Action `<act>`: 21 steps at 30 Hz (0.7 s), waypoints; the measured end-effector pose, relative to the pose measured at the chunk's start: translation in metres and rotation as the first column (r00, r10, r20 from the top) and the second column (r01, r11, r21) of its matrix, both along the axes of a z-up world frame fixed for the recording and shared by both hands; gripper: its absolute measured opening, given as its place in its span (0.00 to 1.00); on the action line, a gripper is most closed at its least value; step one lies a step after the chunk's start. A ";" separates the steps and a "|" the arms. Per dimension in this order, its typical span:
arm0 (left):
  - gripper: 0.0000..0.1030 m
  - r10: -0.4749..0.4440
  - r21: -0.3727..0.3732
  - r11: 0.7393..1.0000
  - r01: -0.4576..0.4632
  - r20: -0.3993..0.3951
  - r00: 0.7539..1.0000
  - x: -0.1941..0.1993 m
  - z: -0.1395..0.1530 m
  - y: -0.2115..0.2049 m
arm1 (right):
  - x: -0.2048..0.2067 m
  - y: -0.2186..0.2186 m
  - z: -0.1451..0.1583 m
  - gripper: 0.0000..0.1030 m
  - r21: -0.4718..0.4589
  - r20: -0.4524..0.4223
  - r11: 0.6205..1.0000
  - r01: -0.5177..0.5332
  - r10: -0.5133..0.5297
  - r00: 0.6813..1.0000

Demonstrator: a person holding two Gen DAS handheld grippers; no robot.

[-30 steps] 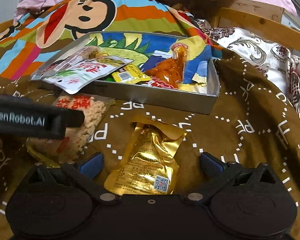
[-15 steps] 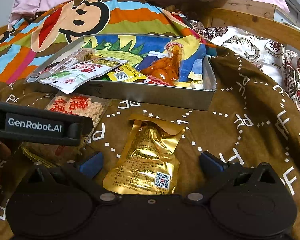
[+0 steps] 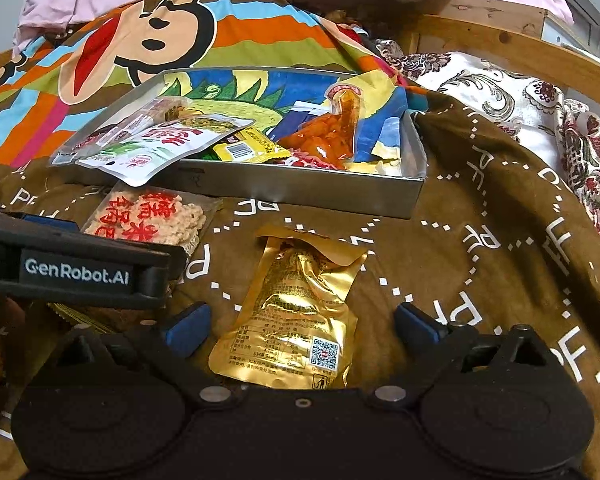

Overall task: Organize snacks
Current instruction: 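Grasp the rice-cracker packet with the left gripper while the right grasps the gold foil pouch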

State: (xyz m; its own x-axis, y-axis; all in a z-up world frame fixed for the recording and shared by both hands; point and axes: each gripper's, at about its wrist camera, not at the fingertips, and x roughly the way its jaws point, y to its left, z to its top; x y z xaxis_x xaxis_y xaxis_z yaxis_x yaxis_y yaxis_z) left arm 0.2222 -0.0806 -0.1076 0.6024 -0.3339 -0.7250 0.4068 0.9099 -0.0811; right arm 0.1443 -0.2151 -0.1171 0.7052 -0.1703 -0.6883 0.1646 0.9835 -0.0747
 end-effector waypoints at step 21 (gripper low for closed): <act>0.91 -0.025 0.025 0.999 0.024 0.022 0.999 -0.006 0.000 -0.003 | -0.005 0.010 0.008 0.49 0.018 0.017 0.999 -0.033 0.032 0.999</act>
State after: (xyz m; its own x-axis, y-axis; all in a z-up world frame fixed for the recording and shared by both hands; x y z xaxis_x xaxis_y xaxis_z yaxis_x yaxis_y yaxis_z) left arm 0.2166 -0.0840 -0.1072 0.6101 -0.3304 -0.7202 0.4303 0.9014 -0.0491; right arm 0.1388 -0.2053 -0.1093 0.7215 -0.1347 -0.6792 0.1336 0.9895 -0.0543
